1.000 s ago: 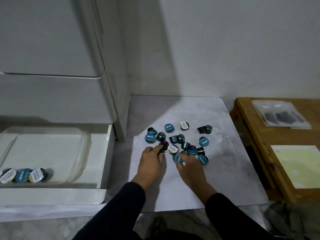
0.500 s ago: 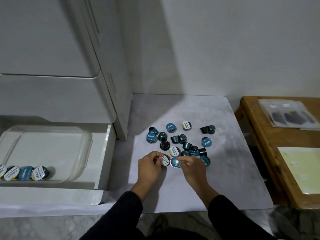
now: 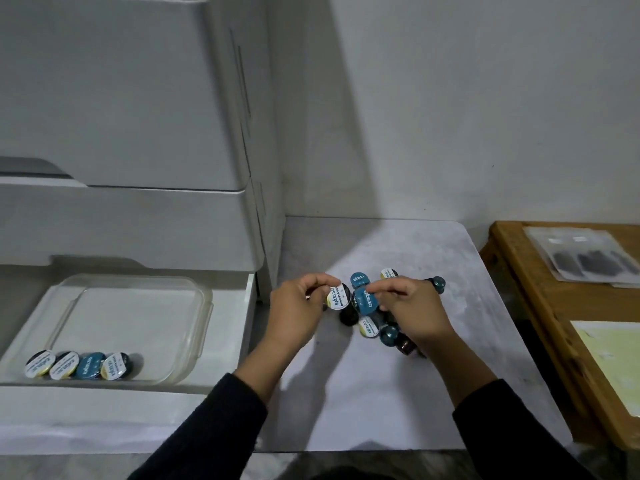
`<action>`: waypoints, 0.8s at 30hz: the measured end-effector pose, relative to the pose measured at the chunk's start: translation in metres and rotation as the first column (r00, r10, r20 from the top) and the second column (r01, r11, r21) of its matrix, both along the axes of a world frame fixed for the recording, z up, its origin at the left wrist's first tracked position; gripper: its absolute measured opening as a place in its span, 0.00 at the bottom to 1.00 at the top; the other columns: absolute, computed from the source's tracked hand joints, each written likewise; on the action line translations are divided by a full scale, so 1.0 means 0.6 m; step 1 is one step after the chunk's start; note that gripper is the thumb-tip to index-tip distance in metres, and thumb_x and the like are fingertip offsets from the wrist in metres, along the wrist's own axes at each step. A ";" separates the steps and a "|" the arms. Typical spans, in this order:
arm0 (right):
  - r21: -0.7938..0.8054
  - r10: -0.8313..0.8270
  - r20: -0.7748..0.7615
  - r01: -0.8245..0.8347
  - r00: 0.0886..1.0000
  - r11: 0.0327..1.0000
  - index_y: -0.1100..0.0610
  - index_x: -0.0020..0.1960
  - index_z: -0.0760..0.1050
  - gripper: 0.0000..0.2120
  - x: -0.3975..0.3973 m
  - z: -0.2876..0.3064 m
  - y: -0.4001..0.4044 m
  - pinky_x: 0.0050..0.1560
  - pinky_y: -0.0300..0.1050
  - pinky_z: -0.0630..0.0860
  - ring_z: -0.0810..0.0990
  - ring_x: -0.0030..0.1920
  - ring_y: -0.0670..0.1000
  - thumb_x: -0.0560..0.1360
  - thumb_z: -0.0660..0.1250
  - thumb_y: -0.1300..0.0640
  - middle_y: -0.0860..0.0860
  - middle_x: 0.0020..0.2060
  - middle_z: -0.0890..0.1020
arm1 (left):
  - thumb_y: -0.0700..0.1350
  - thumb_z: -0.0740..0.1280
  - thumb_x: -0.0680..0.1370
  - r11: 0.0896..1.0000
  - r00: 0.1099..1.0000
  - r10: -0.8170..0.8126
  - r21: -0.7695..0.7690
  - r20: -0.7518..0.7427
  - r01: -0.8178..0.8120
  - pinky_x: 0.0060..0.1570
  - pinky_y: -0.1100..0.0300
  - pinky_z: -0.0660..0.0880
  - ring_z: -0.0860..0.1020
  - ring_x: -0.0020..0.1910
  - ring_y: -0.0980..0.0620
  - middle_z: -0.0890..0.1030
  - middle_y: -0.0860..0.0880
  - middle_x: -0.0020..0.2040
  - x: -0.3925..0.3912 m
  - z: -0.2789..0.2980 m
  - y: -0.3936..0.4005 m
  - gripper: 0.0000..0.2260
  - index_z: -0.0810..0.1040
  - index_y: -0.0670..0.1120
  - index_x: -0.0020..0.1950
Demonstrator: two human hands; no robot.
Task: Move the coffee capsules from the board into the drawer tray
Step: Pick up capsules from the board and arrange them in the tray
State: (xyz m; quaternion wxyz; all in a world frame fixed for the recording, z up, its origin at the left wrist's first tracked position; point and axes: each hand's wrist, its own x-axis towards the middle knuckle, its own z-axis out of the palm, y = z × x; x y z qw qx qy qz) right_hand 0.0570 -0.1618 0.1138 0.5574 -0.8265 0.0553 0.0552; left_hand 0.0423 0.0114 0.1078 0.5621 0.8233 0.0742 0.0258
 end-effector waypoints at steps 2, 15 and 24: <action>0.000 0.066 0.034 -0.066 0.997 0.998 0.51 0.39 0.83 0.14 -0.001 0.028 0.023 0.32 0.34 0.71 0.75 0.28 0.43 0.73 0.64 0.67 0.50 0.32 0.81 | 0.38 0.65 0.76 1.000 1.000 -0.025 0.015 0.010 0.025 0.35 0.77 0.69 0.77 0.33 0.64 0.83 0.54 0.37 -0.002 0.027 0.031 0.11 0.83 0.53 0.43; -0.123 0.380 0.036 -0.373 0.924 0.919 0.52 0.41 0.83 0.11 -0.016 0.090 0.284 0.40 0.30 0.74 0.78 0.35 0.39 0.72 0.67 0.66 0.49 0.38 0.83 | 0.40 0.66 0.76 0.961 0.985 -0.170 0.215 -0.041 0.175 0.38 0.76 0.71 0.80 0.40 0.60 0.84 0.56 0.39 -0.043 0.091 0.324 0.10 0.83 0.53 0.43; -0.171 0.434 -0.046 -0.435 0.900 0.884 0.49 0.40 0.83 0.12 -0.020 0.055 0.437 0.44 0.41 0.75 0.79 0.39 0.49 0.71 0.68 0.65 0.56 0.40 0.85 | 0.41 0.67 0.75 0.896 0.940 -0.322 0.284 -0.109 0.340 0.39 0.78 0.69 0.78 0.38 0.68 0.83 0.59 0.38 -0.041 0.060 0.490 0.08 0.84 0.53 0.44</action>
